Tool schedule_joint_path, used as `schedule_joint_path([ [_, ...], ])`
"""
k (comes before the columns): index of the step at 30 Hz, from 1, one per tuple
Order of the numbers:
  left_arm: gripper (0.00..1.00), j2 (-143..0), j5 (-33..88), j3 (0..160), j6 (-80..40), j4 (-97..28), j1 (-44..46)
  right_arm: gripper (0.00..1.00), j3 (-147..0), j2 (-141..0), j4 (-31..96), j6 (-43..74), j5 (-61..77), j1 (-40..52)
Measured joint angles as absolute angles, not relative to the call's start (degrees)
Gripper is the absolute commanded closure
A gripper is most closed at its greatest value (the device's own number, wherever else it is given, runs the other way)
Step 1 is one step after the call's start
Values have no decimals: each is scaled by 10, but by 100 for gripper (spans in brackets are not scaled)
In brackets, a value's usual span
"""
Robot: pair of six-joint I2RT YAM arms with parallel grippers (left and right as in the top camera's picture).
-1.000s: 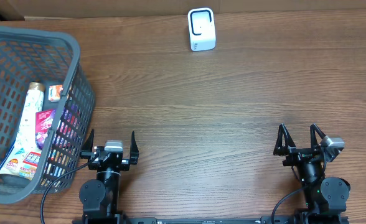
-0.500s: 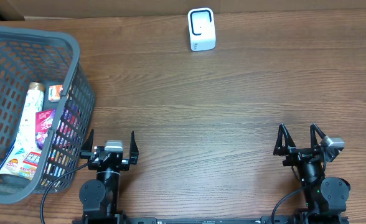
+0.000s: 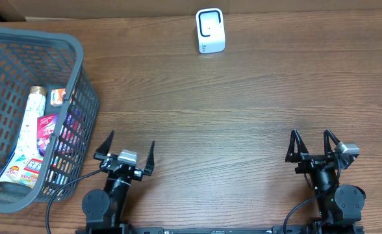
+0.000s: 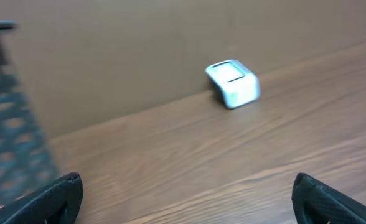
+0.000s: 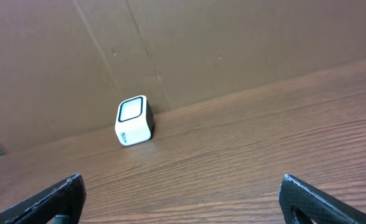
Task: Scan the item barcode
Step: 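Reach the left gripper into the basket toward the purple liner pack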
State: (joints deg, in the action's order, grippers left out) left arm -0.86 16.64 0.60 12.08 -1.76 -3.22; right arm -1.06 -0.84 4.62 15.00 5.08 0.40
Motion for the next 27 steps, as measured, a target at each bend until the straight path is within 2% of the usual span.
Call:
schedule_joint_path([
  [5, 0, -9, 218, 15, 69, -21, -32, 0, -11, -8, 46, 150, 51, 4],
  [12, 0, -68, 240, 178, 2, -61, -32, 0, -11, -8, 46, 150, 51, 4],
  [23, 0, -463, 252, 670, -2, -328, -32, 0, -11, -8, 47, 150, 51, 4],
  [27, 0, -560, 260, 807, 4, -420, -32, 0, -11, -8, 47, 150, 51, 4],
])
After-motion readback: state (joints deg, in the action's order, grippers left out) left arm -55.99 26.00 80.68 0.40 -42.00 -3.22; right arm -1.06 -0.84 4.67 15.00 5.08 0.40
